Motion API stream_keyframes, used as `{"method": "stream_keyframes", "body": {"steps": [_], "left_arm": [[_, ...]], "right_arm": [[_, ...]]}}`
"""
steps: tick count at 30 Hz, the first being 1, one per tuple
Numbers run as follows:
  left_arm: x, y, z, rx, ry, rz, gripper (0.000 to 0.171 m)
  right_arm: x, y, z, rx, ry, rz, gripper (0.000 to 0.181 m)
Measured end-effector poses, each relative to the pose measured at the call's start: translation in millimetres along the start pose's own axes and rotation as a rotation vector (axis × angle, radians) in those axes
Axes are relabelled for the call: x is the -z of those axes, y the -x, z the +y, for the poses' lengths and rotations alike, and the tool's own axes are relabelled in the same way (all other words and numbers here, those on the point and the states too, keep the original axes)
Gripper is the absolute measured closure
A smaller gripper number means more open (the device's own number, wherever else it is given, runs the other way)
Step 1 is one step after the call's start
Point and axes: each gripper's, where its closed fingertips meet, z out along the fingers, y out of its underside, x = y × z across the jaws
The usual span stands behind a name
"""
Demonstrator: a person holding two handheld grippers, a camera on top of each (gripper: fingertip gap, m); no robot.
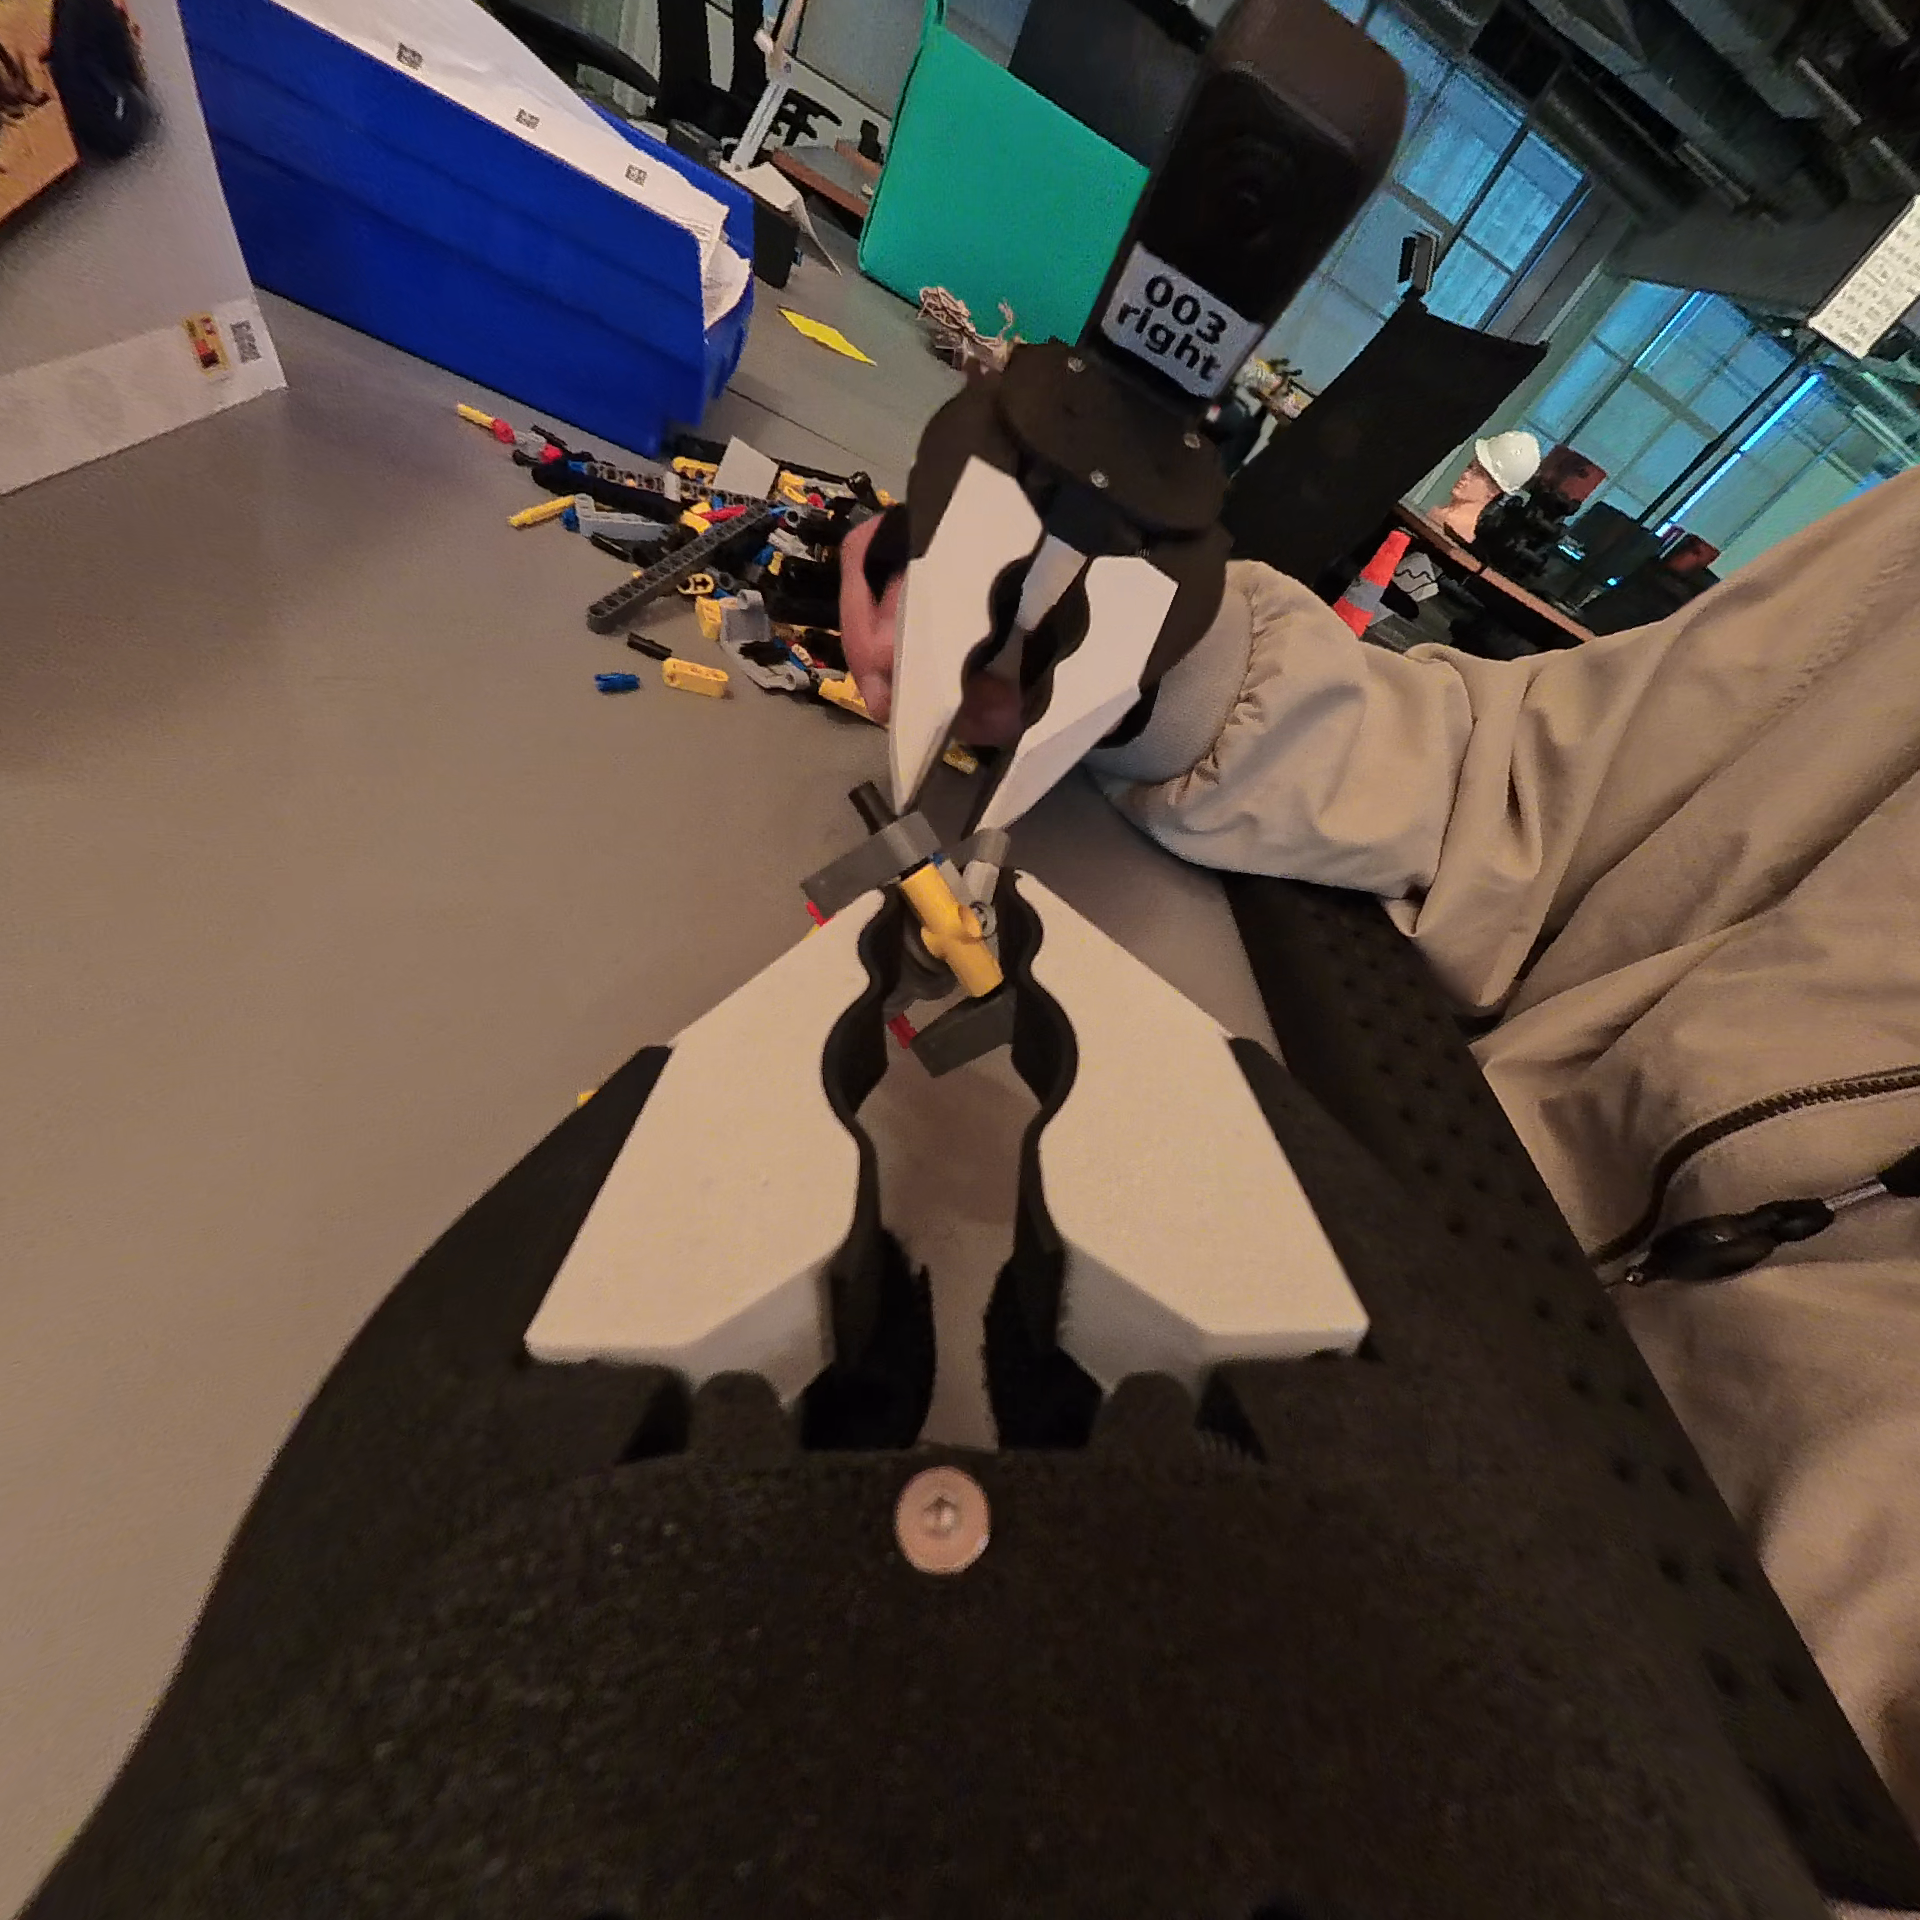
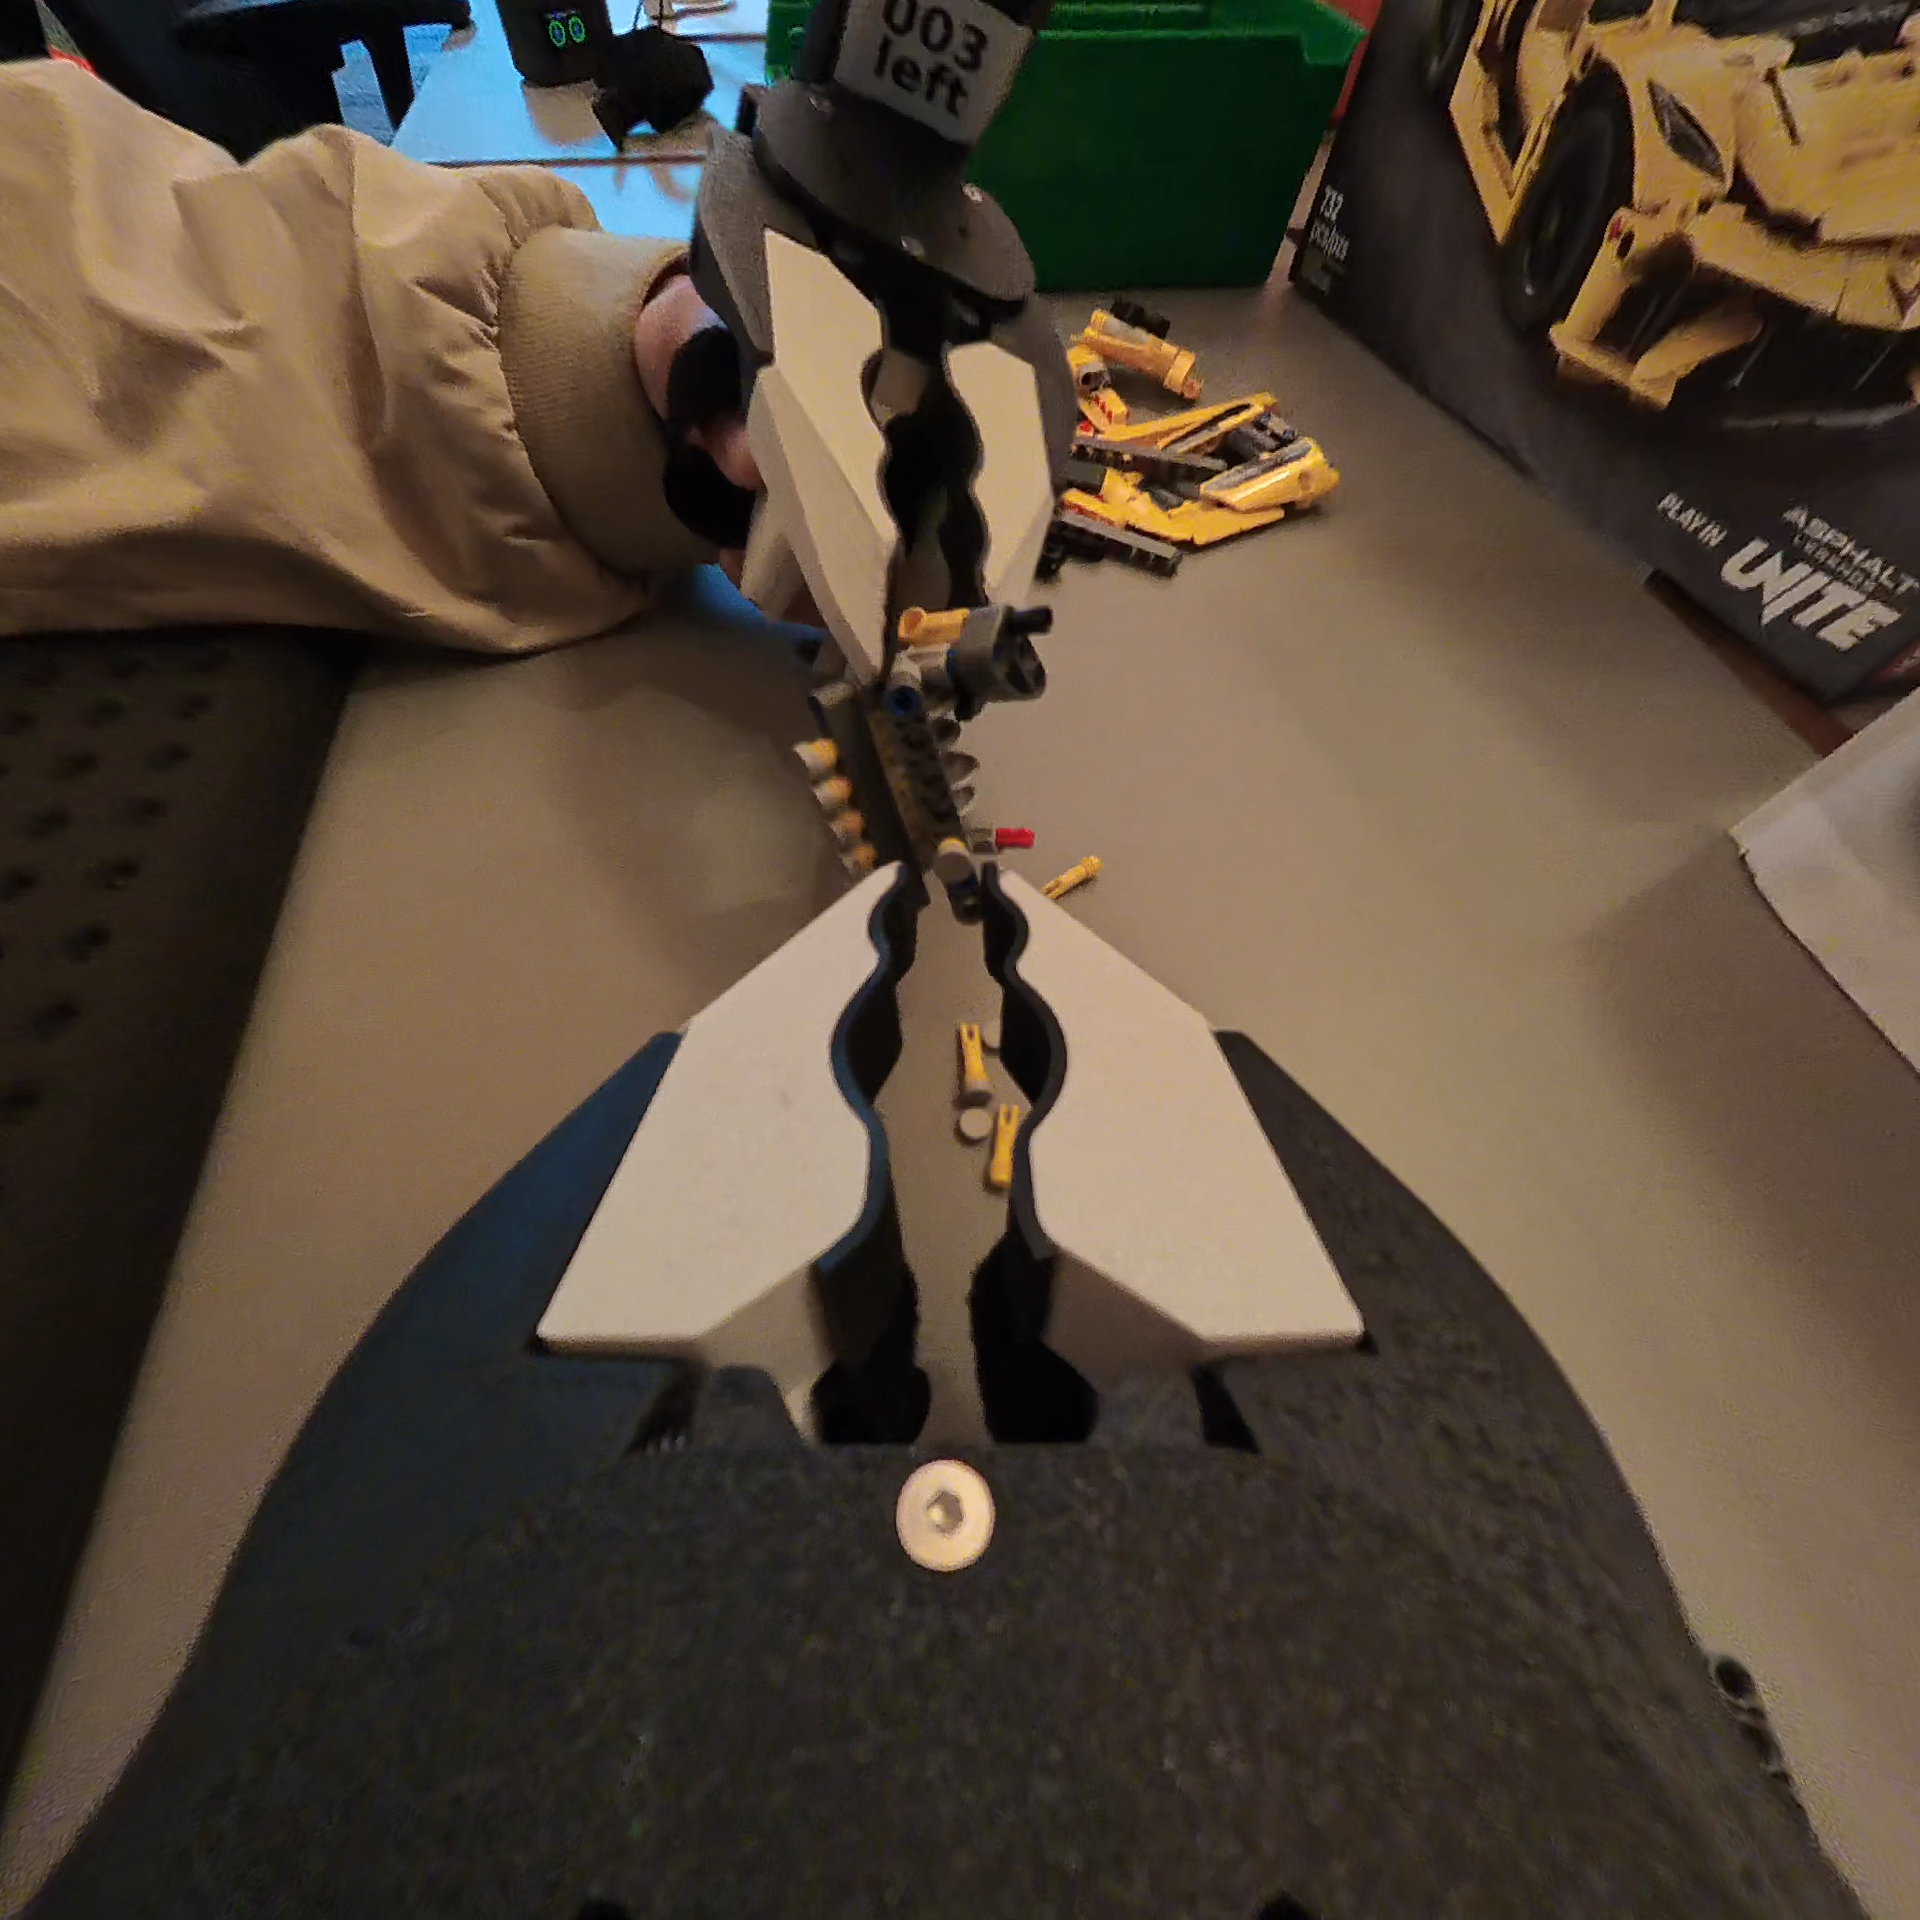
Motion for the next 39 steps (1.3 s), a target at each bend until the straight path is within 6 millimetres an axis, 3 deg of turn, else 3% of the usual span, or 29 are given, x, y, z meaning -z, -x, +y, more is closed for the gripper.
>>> {"method": "stream_keyframes", "body": {"steps": [10,12,13,15,18,19,21,24,28,31,36,39], "left_arm": [[-2.0,-4.5,-1.0,-0.007,0.001,0.02,0.154],[2.0,-6.8,-5.5,-0.029,-0.018,0.027,0.154],[4.6,-8.4,-6.1,-0.043,-0.019,0.031,0.154],[15.3,8.5,-1.6,-0.054,0.003,-0.067,0.156],[51.7,26.5,-15.9,-0.003,-0.092,-0.124,0.156],[57.8,25.9,-21.4,0.009,-0.121,-0.112,0.156],[57.3,22.7,-24.6,0.004,-0.139,-0.098,0.156],[42.9,14.2,-21.9,0.012,-0.126,-0.053,0.156],[24.0,3.7,-15.1,0.01,-0.089,-0.005,0.155],[12.9,0.3,-9.1,-0.001,-0.053,0.001,0.155],[6.7,-0.3,-8.4,0.001,-0.049,0.006,0.155],[6.0,-3.4,-9.5,-0.001,-0.054,0.021,0.155]], "right_arm": [[-11.7,2.8,2.8,0.016,0.025,-0.003,0.175],[-6.0,1.3,-6.4,0.004,-0.018,-0.008,0.175],[-0.7,1.5,-15.2,0.002,-0.073,-0.022,0.175],[14.8,-4.6,-25.4,-0.011,-0.129,-0.013,0.176],[71.7,-41.0,-33.0,-0.103,-0.259,0.114,0.176],[81.3,-48.8,-26.3,-0.131,-0.237,0.138,0.176],[65.5,-38.9,5.4,-0.161,-0.049,0.07,0.175],[19.1,-16.4,49.5,-0.081,0.237,0.024,0.175],[-7.7,-3.0,72.4,-0.054,0.355,-0.029,0.175],[-6.7,-5.2,60.9,-0.073,0.297,-0.026,0.17],[1.4,-3.3,3.5,-0.031,0.001,-0.002,0.172],[-1.8,-0.5,-12.7,0.016,-0.068,0.022,0.175]]}}
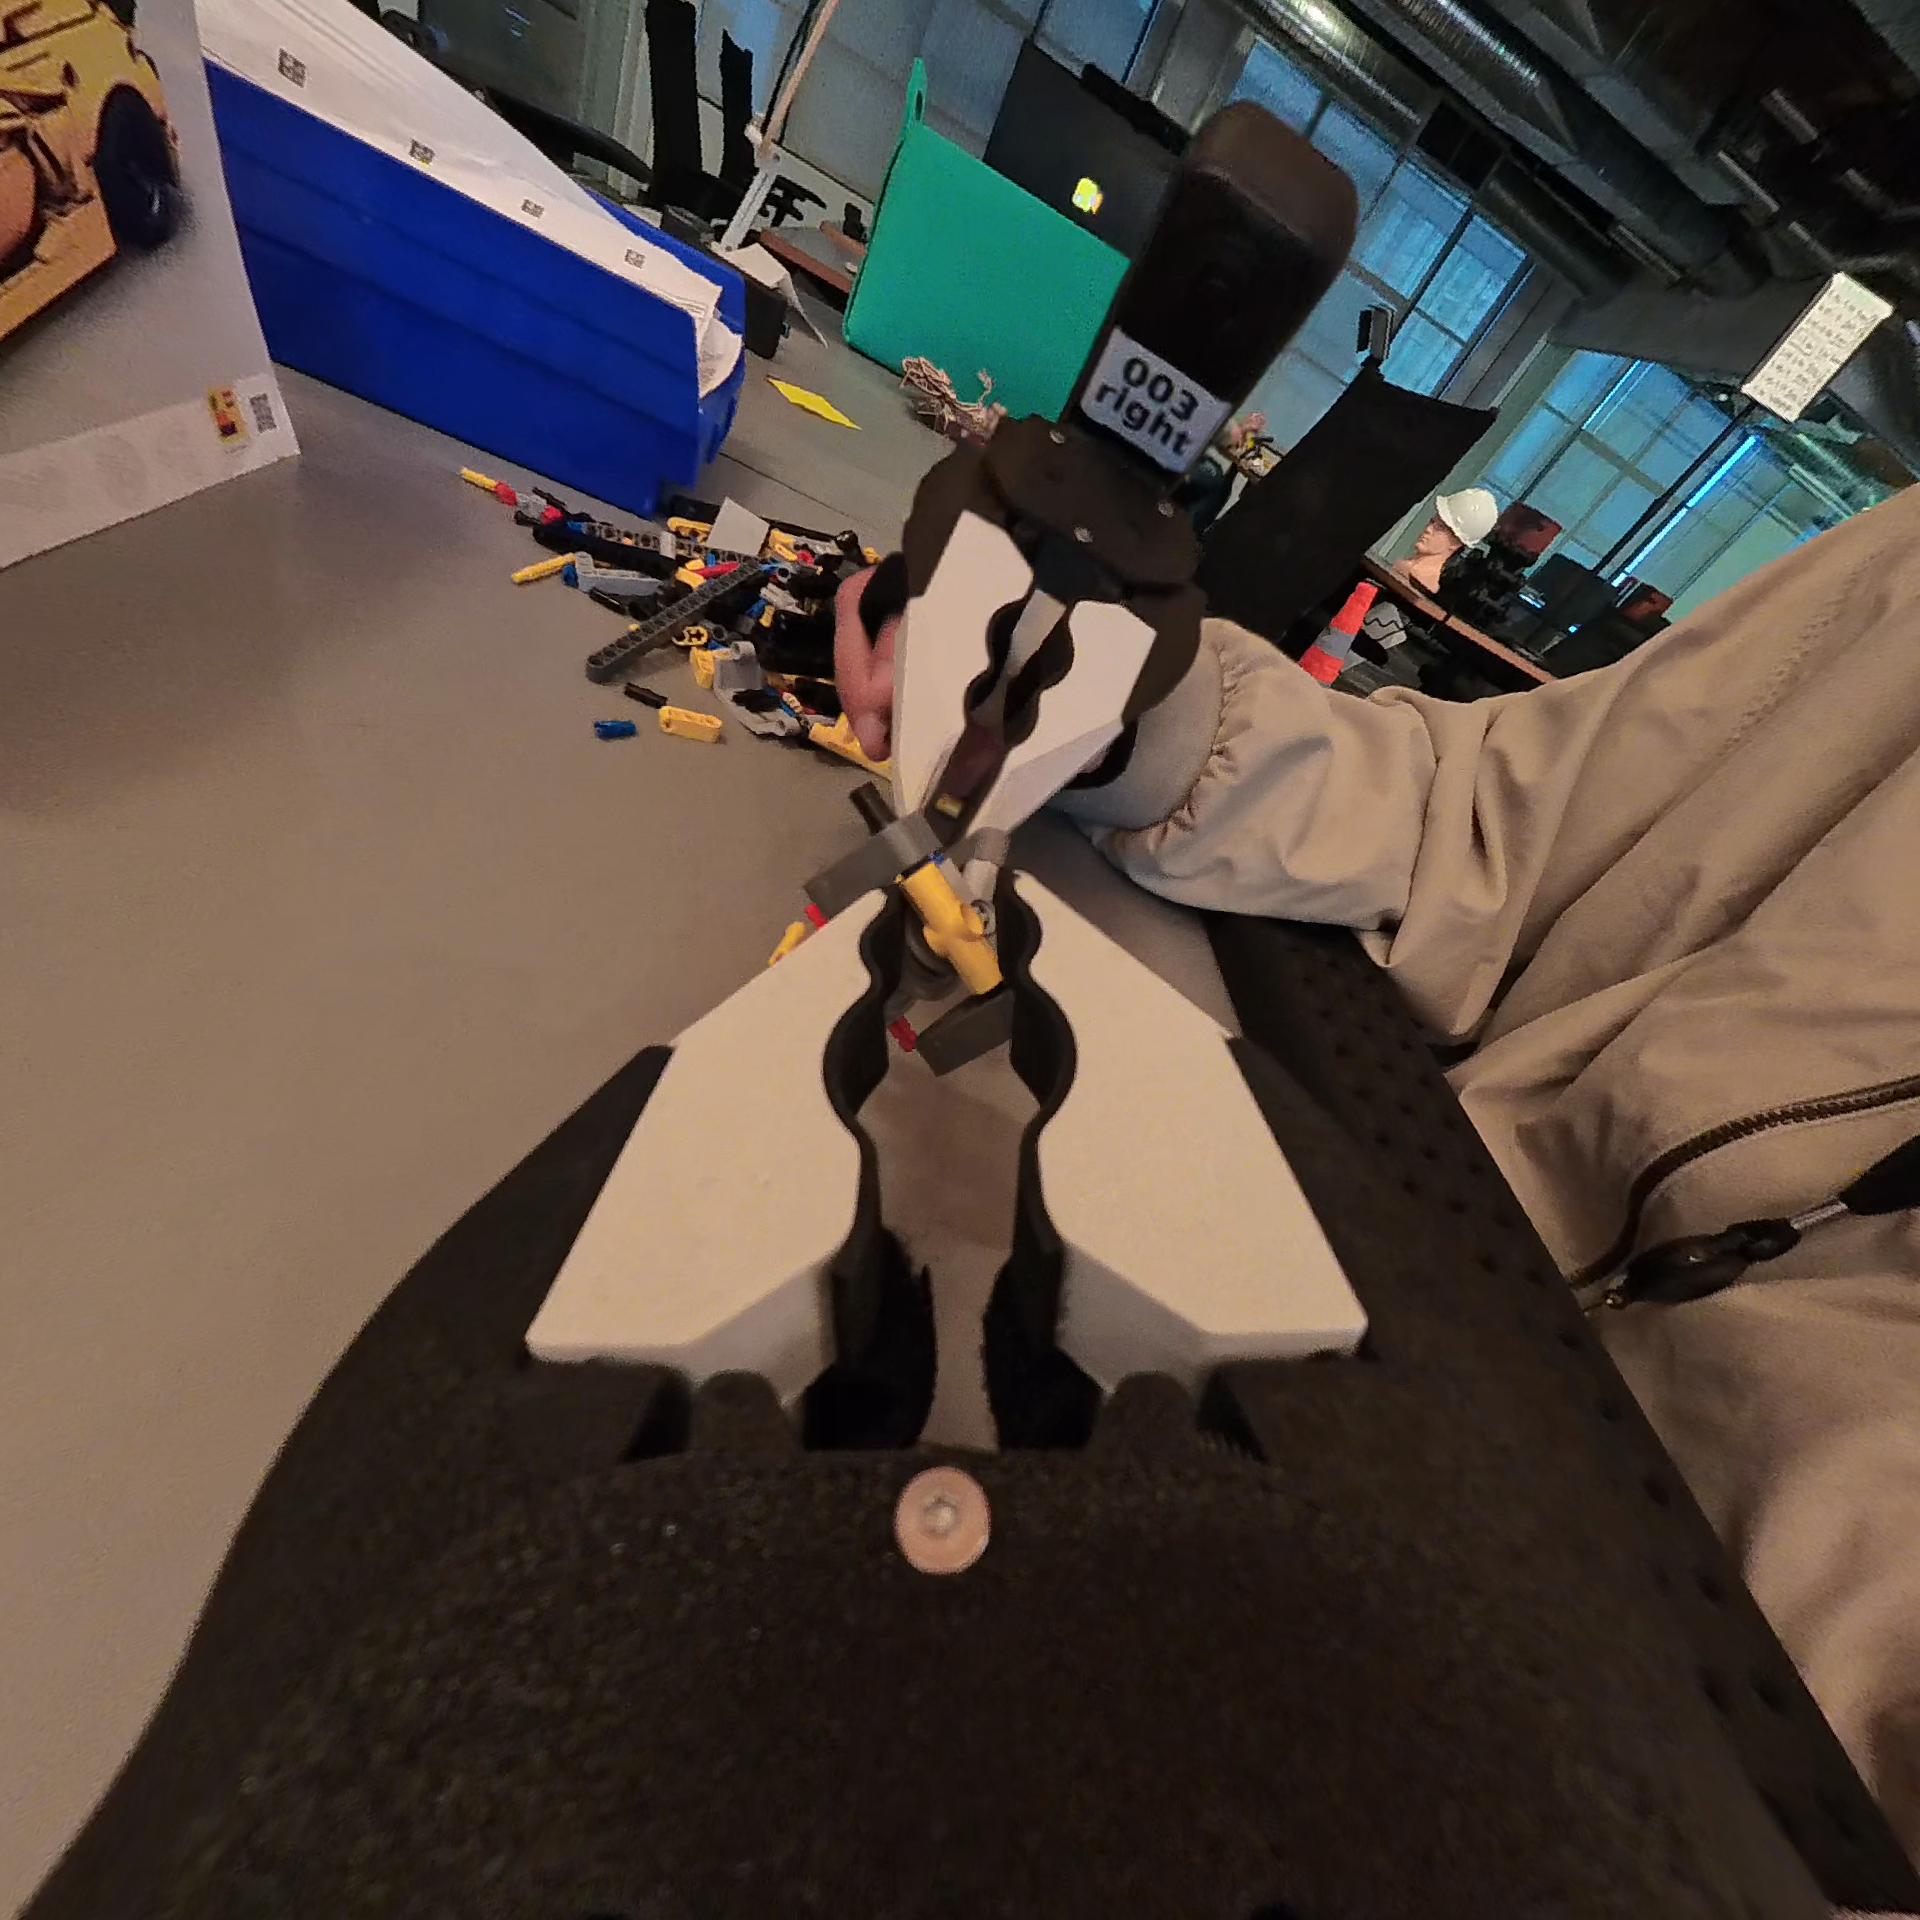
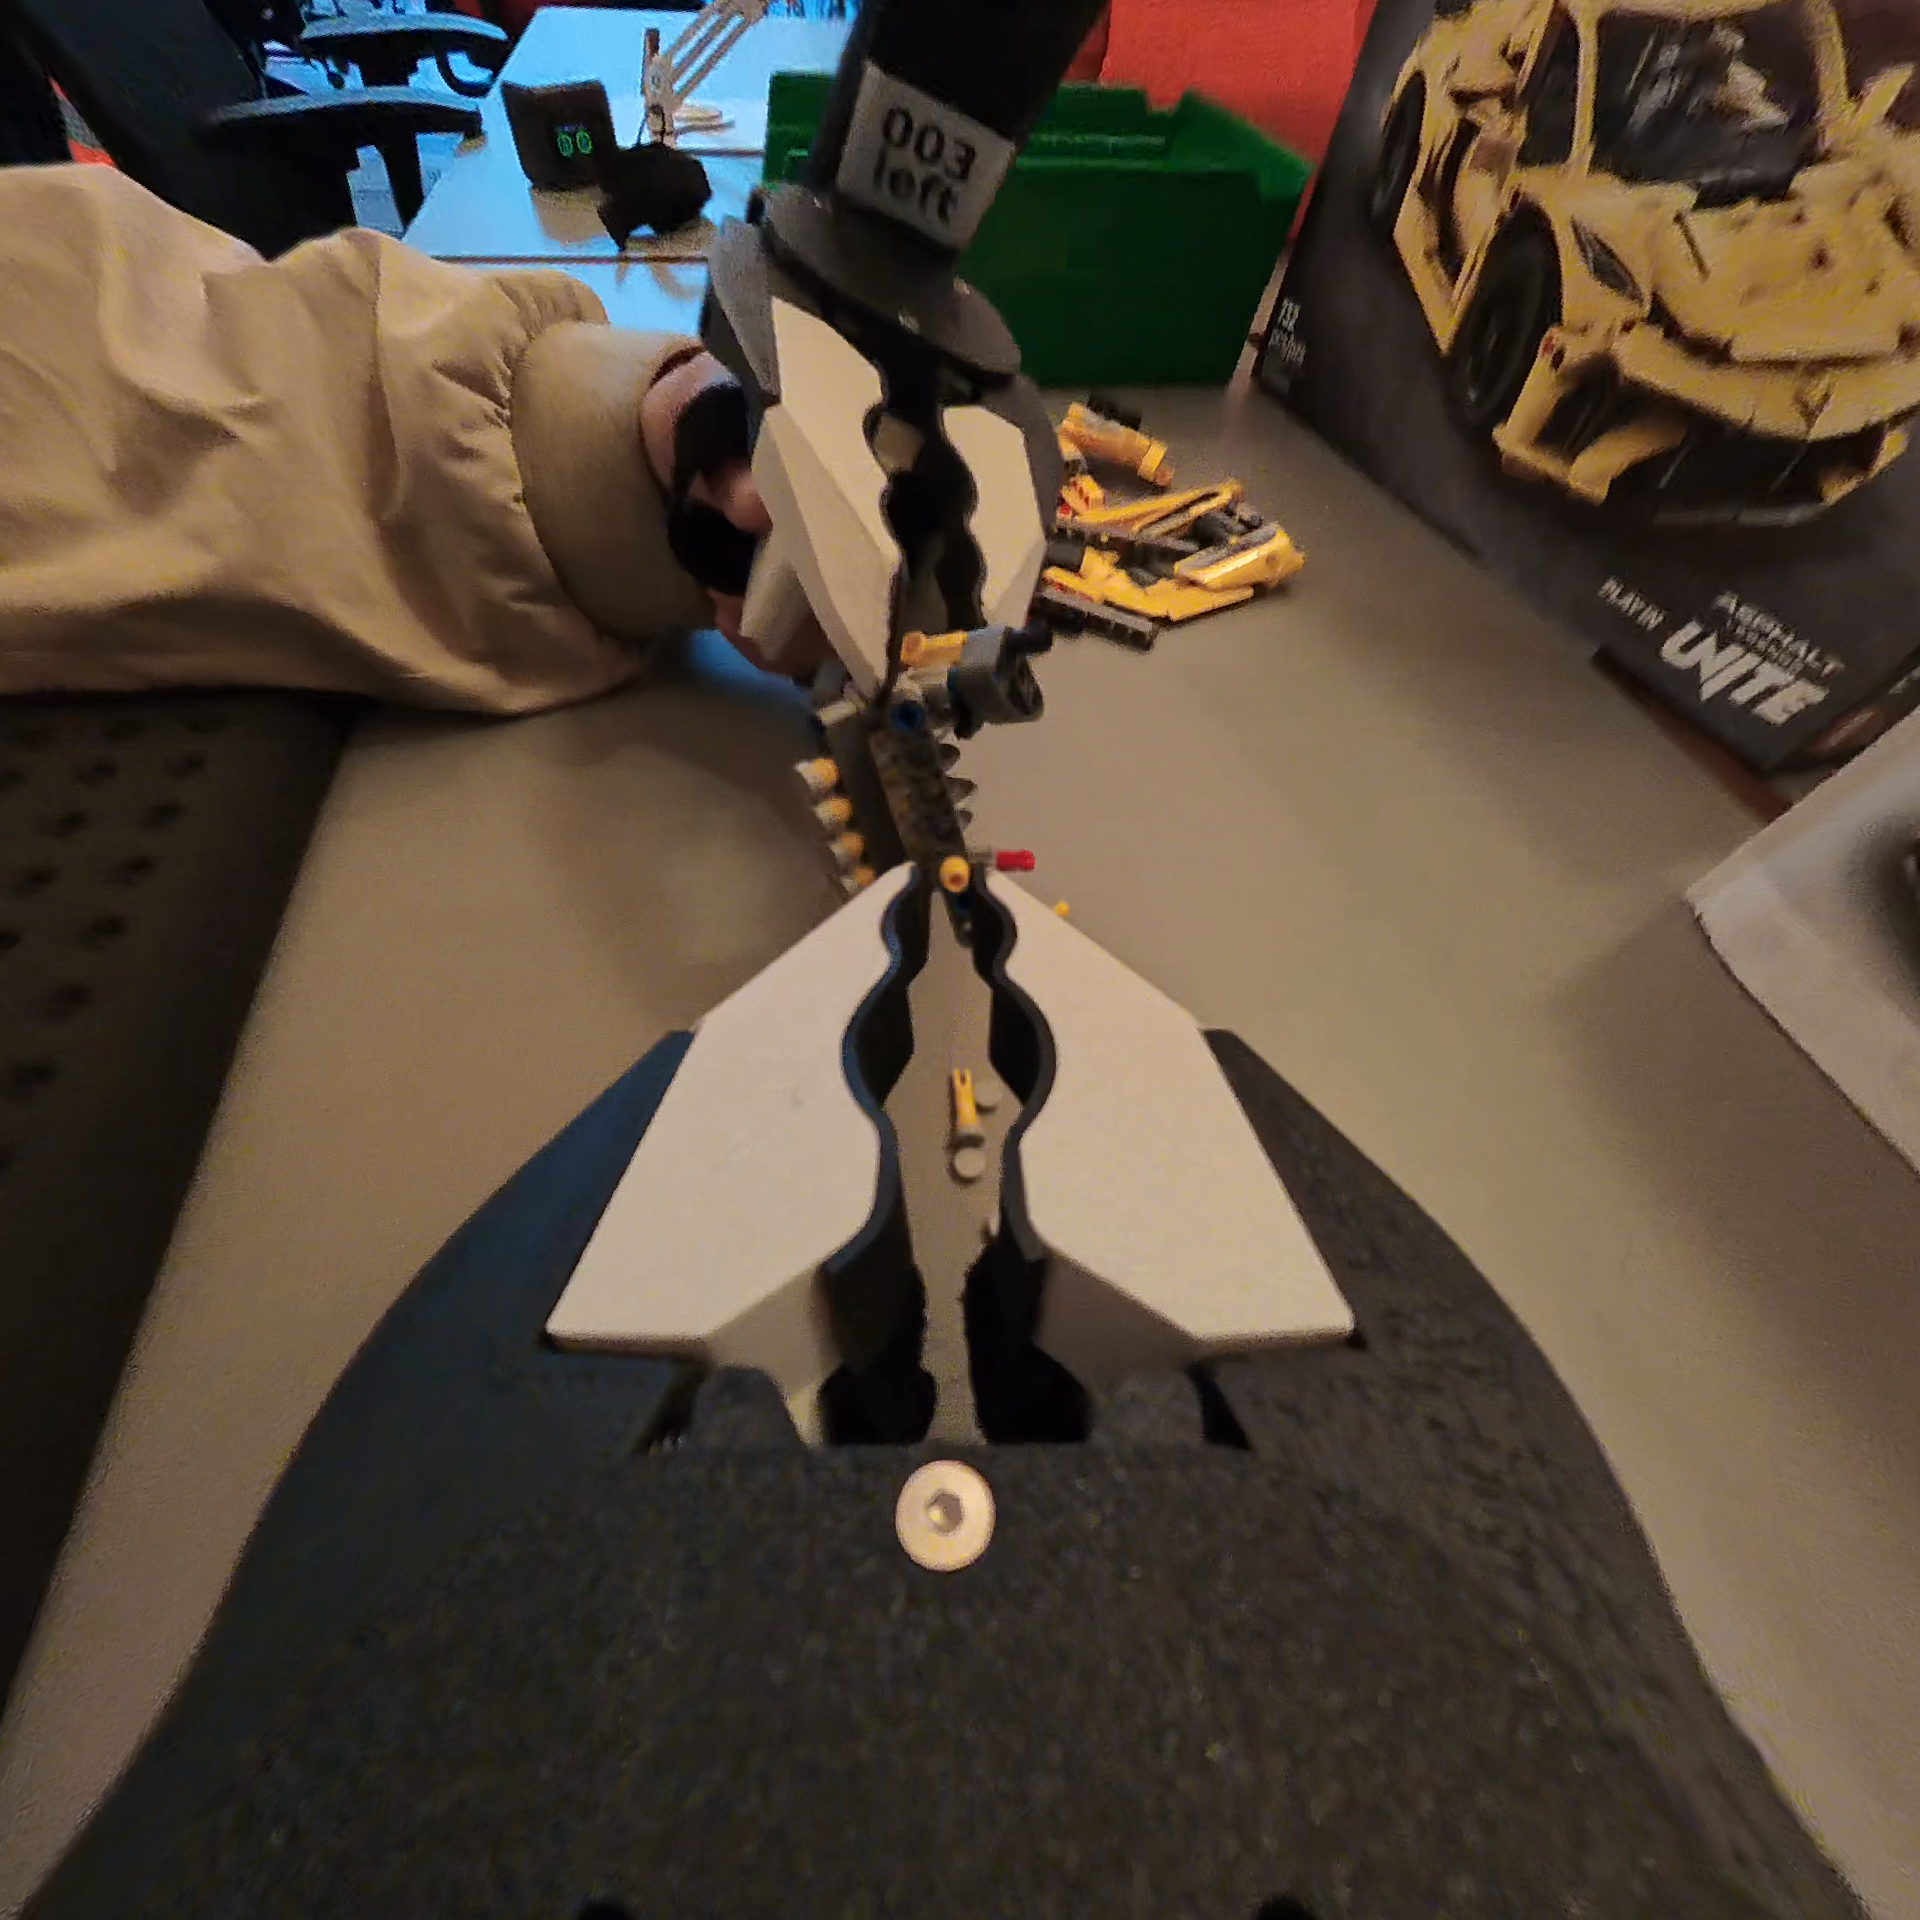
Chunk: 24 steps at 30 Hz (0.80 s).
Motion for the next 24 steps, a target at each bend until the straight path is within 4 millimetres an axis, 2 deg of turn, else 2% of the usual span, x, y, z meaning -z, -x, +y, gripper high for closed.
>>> {"method": "stream_keyframes", "body": {"steps": [9,15,18,24], "left_arm": [[-2.0,-5.1,-0.2,0.0,0.0,0.026,0.155],[-4.8,-5.2,6.4,-0.033,0.042,0.009,0.155],[-3.8,-8.2,3.1,-0.031,0.021,0.024,0.155],[-0.9,-11.2,-2.3,-0.023,-0.006,0.045,0.156]], "right_arm": [[-6.3,5.1,2.1,0.006,0.01,-0.022,0.173],[-7.8,6.8,7.7,-0.014,0.051,-0.043,0.179],[-2.3,6.1,0.9,-0.009,0.013,-0.048,0.179],[-4.9,7.0,2.9,0.034,0.019,-0.015,0.171]]}}
